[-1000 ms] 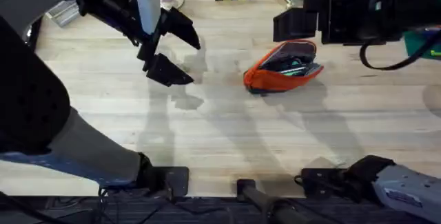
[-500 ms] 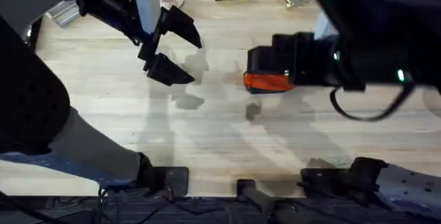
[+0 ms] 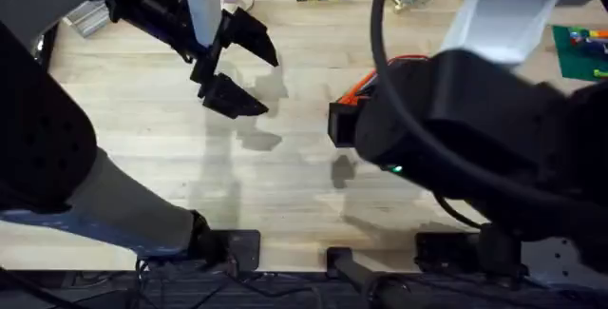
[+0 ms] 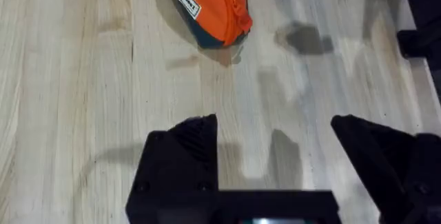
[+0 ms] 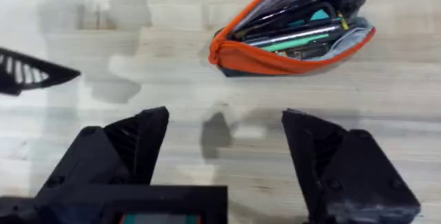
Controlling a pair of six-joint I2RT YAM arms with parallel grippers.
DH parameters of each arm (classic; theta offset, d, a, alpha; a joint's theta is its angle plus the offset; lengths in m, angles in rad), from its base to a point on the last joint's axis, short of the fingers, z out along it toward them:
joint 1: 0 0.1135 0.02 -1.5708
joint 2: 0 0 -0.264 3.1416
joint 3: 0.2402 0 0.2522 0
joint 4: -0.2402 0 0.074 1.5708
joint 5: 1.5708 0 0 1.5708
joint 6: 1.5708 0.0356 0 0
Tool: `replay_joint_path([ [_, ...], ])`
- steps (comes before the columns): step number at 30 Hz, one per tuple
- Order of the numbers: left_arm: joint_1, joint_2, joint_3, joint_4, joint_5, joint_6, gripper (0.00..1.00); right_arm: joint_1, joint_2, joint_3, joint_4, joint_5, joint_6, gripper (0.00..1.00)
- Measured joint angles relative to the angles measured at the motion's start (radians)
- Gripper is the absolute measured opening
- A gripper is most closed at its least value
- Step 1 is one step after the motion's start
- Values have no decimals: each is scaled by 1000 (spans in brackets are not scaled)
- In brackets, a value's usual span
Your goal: Unzip the bag, pick up the pens from the table one at a time and place them inside, then zip the bag closed.
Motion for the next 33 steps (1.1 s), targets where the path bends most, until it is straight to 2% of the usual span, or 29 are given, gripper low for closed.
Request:
replay_joint_path([
  [8,0,0,0,0,0,0,995,1,0,-25,23,36,47,998],
  [17,0,0,0,0,0,0,995,0,9,-58,100,17,62,997],
  [33,0,0,0,0,0,0,995,-110,235,-67,152,-44,68,996],
])
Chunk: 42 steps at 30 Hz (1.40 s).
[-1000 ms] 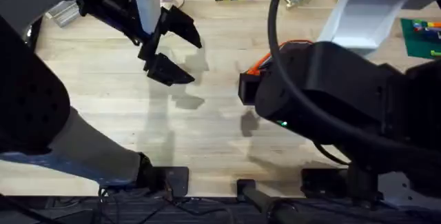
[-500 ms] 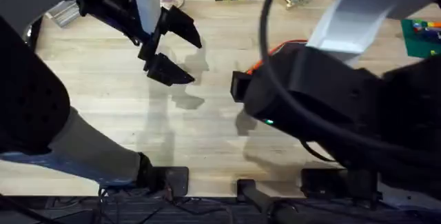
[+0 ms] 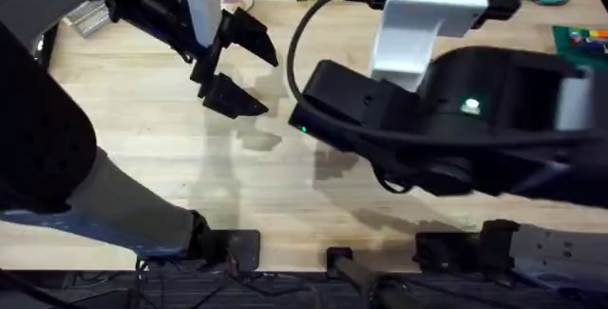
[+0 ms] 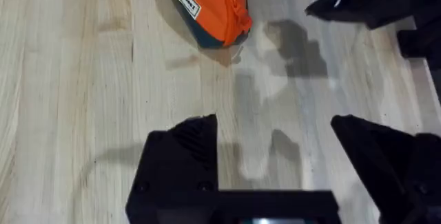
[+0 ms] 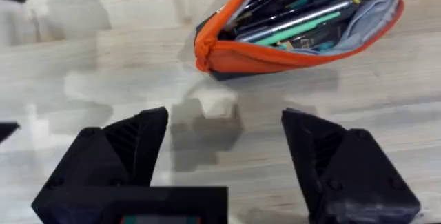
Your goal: Unzip the bag, pick up the pens from the table one at a time and place them inside, then zip the bag closed.
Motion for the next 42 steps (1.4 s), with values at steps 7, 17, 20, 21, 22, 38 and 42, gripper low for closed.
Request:
replay_joint_path([
  [7,0,0,0,0,0,0,995,-39,67,0,72,-26,3,996],
  [17,0,0,0,0,0,0,995,-78,160,0,139,-60,5,996],
  [20,0,0,0,0,0,0,995,-86,183,-1,186,-63,5,996],
  [21,0,0,0,0,0,0,995,-88,188,-1,202,-63,5,996],
  [22,0,0,0,0,0,0,995,-90,192,-1,219,-63,6,996],
  [38,0,0,0,0,0,0,995,-154,256,-3,295,-63,8,996],
  [42,0,0,0,0,0,0,996,-180,274,-3,307,-63,8,963],
])
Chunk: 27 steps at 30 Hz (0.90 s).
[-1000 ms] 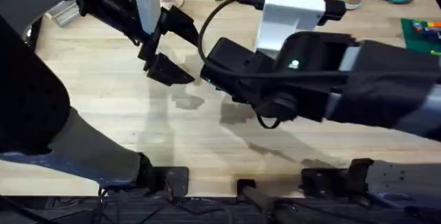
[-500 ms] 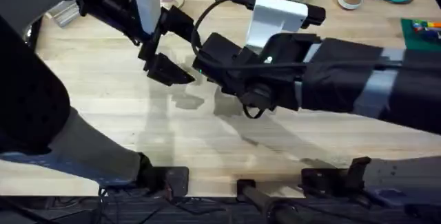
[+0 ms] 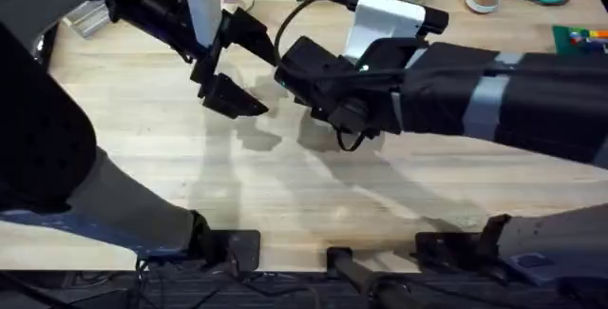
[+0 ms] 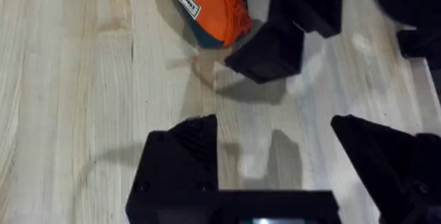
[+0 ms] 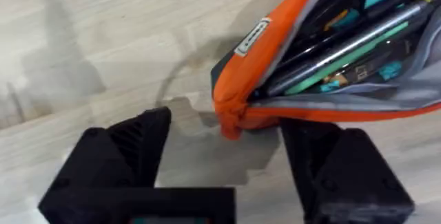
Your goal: Unzip the bag, pick up the pens from the table one at a time and place them inside, then zip the bag closed.
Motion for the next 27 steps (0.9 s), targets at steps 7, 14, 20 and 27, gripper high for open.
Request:
replay_joint_path([
  [7,0,0,0,0,0,0,996,-16,13,0,-2,0,0,740],
  [14,0,0,0,0,0,0,996,-16,13,0,-8,1,0,482],
  [20,0,0,0,0,0,0,996,-16,13,-1,-5,-1,0,149],
  [27,0,0,0,0,0,0,995,-16,13,-1,-5,-16,0,36],
])
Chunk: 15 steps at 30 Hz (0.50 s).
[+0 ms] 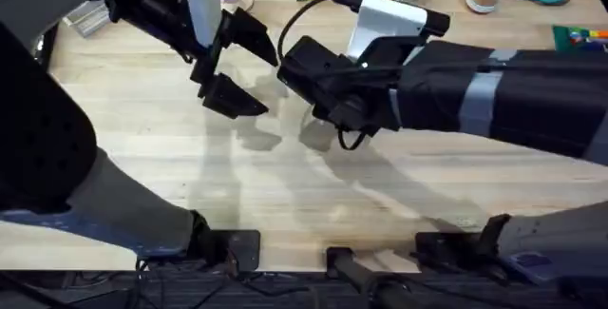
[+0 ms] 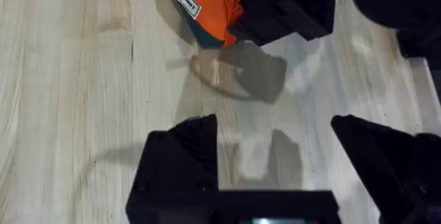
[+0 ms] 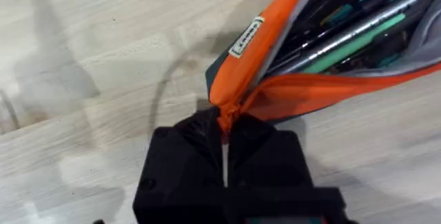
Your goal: Unzip the bag, pick up the pens from the table one at a time and place them inside, then zip the bag closed.
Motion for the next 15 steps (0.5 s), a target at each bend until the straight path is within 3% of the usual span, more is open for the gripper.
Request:
replay_joint_path([
  [15,0,0,0,0,0,0,995,-1,-20,-3,-4,-14,0,31],
])
